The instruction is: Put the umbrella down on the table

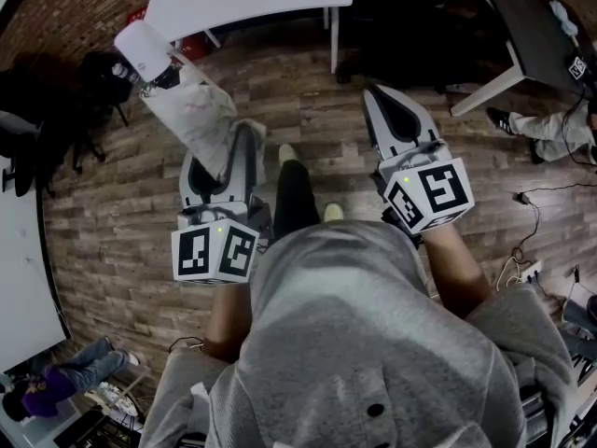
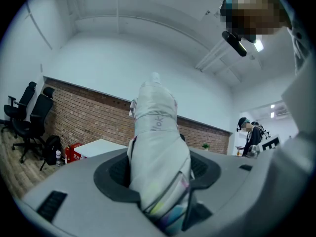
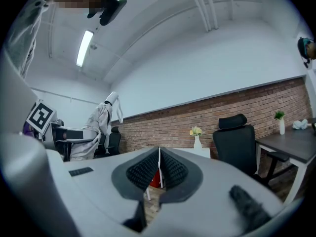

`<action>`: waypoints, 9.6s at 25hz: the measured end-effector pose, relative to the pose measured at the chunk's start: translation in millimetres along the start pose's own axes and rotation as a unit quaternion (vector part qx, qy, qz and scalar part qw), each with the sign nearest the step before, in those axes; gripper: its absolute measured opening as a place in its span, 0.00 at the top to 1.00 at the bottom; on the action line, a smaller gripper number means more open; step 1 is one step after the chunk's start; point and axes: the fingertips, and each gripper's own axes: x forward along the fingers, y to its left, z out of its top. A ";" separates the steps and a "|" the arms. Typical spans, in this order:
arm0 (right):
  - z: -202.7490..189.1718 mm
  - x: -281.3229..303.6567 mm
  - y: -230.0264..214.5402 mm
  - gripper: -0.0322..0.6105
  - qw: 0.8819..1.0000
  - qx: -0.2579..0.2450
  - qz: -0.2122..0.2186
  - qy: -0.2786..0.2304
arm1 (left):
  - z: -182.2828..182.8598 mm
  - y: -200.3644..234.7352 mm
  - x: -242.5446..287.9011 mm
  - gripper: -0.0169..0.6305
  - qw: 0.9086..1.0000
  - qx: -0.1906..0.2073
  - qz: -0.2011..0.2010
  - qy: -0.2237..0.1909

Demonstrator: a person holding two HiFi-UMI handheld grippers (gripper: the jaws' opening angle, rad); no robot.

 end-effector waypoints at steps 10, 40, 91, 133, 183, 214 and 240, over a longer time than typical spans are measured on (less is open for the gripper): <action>-5.9 37.6 -9.8 0.91 1.000 -0.010 0.001 0.011 | 0.8 22.7 35.5 0.57 1.000 -0.003 0.000 0.002; -24.2 173.8 -52.8 0.91 0.999 0.000 0.013 0.048 | -12.6 92.6 163.1 0.57 0.999 -0.010 0.008 0.044; -8.7 393.1 -40.6 0.91 0.997 -0.017 -0.005 0.072 | 32.5 257.4 313.1 0.57 0.998 -0.027 -0.011 0.055; 0.6 462.8 -106.0 0.91 0.998 -0.027 -0.023 0.061 | 28.6 279.3 399.6 0.57 0.997 -0.015 -0.012 0.079; -1.9 642.4 -253.5 0.91 0.996 -0.005 -0.004 0.087 | -9.2 324.0 621.9 0.57 0.986 -0.009 0.030 0.165; -4.9 643.0 -267.2 0.91 0.996 -0.007 0.003 0.086 | -94.4 341.3 622.5 0.57 0.964 -0.004 0.063 0.259; -3.6 632.2 -283.3 0.91 0.997 -0.003 -0.007 0.079 | -167.9 346.7 620.2 0.57 0.936 0.001 0.075 0.343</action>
